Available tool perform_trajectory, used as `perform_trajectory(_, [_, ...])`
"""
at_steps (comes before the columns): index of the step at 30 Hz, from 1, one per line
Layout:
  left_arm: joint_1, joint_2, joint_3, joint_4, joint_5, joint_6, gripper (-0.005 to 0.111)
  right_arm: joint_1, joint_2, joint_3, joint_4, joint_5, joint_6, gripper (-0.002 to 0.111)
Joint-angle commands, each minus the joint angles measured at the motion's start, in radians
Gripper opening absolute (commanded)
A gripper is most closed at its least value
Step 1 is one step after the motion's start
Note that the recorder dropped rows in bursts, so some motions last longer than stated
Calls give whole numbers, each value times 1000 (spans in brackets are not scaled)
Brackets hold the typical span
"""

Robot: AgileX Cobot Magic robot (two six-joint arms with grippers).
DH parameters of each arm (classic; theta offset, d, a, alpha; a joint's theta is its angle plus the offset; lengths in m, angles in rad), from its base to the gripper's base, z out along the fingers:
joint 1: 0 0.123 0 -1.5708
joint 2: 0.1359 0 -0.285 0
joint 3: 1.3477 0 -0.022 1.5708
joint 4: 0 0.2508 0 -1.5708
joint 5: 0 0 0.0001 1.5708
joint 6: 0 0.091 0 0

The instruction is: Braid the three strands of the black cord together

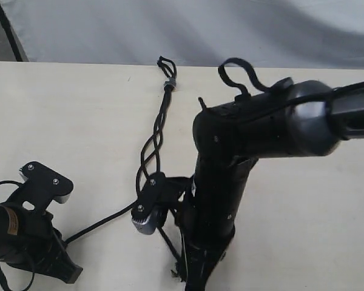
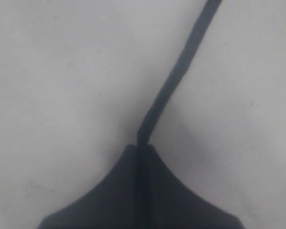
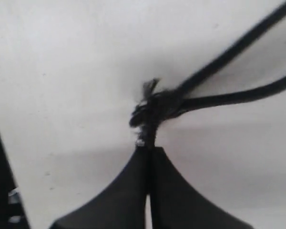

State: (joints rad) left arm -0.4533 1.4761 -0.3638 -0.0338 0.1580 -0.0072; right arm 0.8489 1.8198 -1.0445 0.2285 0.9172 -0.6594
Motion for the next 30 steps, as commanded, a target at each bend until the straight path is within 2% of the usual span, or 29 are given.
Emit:
perform_trajectory(1, [3, 2, 9, -3, 4, -8, 2, -16, -112, -36, -264, -100, 190, 0])
perform_trajectory(4, [3, 2, 9, -3, 4, -8, 2, -82, -158, -60, -327, -149, 217, 0])
perform_trajectory(17, [3, 2, 9, -3, 4, -8, 2, -418, -157, -74, -299, -357, 215, 0])
perform_trajectory(22, [3, 2, 9, -3, 13, -8, 2, -452, -89, -74, -279, -375, 213, 0])
perform_trajectory(30, [3, 2, 9, -3, 22, -8, 2, -451, 57, -74, -299, -470, 211, 0])
